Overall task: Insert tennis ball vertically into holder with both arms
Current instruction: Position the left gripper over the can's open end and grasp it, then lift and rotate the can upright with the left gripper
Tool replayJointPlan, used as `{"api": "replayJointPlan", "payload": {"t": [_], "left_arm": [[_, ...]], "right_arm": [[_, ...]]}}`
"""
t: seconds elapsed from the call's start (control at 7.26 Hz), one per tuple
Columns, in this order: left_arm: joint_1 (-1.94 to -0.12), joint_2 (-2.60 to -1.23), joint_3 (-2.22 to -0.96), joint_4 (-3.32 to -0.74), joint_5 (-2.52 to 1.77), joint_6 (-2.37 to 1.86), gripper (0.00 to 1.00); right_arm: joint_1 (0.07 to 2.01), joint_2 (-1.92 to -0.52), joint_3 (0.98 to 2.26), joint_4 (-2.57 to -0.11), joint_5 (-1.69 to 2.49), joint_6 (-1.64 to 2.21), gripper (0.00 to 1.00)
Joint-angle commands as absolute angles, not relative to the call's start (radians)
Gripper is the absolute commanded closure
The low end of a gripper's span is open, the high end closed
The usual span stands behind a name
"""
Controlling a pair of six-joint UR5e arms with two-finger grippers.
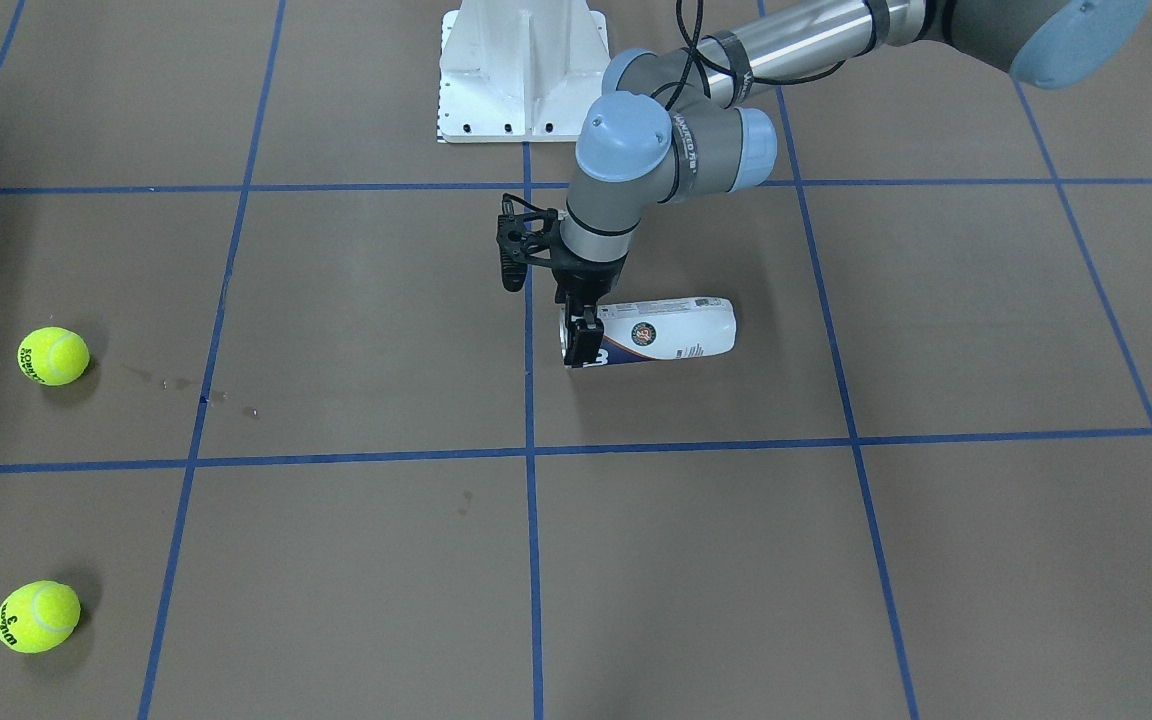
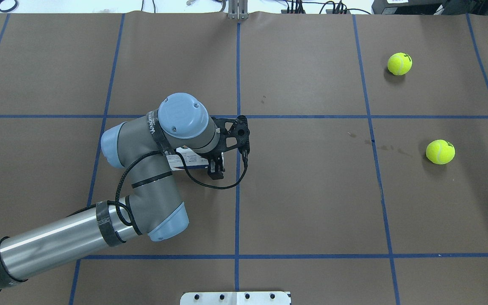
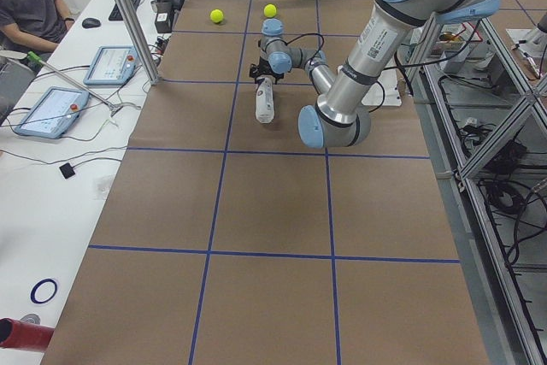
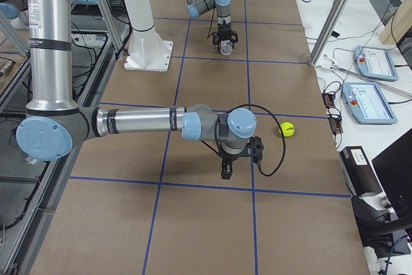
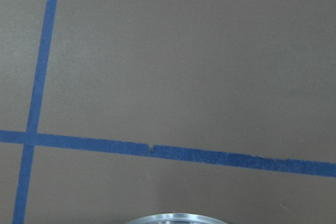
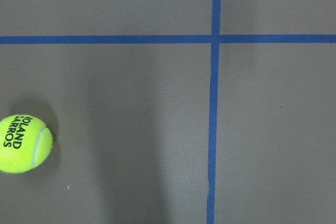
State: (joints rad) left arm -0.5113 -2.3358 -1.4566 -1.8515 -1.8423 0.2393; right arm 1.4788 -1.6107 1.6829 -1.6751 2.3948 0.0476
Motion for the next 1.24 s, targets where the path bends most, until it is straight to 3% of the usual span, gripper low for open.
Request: {"api": "replayJointPlan", "payload": {"t": [0.0,0.28,0.41,0.55,0.69,1.1], "left_arm": [[-0.511,-2.338,-1.448,-1.852,-1.841,0.241,0.01],[-0.511,-2.338,-1.442,-1.852,-1.841,0.241,0.01],[-0.511,-2.339,-1.443,-1.852,-1.830,0.241,0.06],[-0.512,-2.339,-1.443,-1.852,-1.815,0.241,0.33],[-0.512,-2.341,-1.447,-1.852,-1.816,0.241,0.47],[-0.517,-2.353,-1.482,-1.859,-1.819,0.239,0.52]], "right_arm": [[1.479,-1.611,1.677,-1.675,2.395,0.048,0.01],[1.479,-1.611,1.675,-1.675,2.395,0.048,0.01],[1.479,-1.611,1.675,-1.675,2.395,0.048,0.01],[1.479,-1.609,1.675,-1.675,2.395,0.048,0.01],[1.479,-1.609,1.675,-1.674,2.395,0.046,0.01],[1.480,-1.608,1.684,-1.674,2.398,0.046,0.01]]}}
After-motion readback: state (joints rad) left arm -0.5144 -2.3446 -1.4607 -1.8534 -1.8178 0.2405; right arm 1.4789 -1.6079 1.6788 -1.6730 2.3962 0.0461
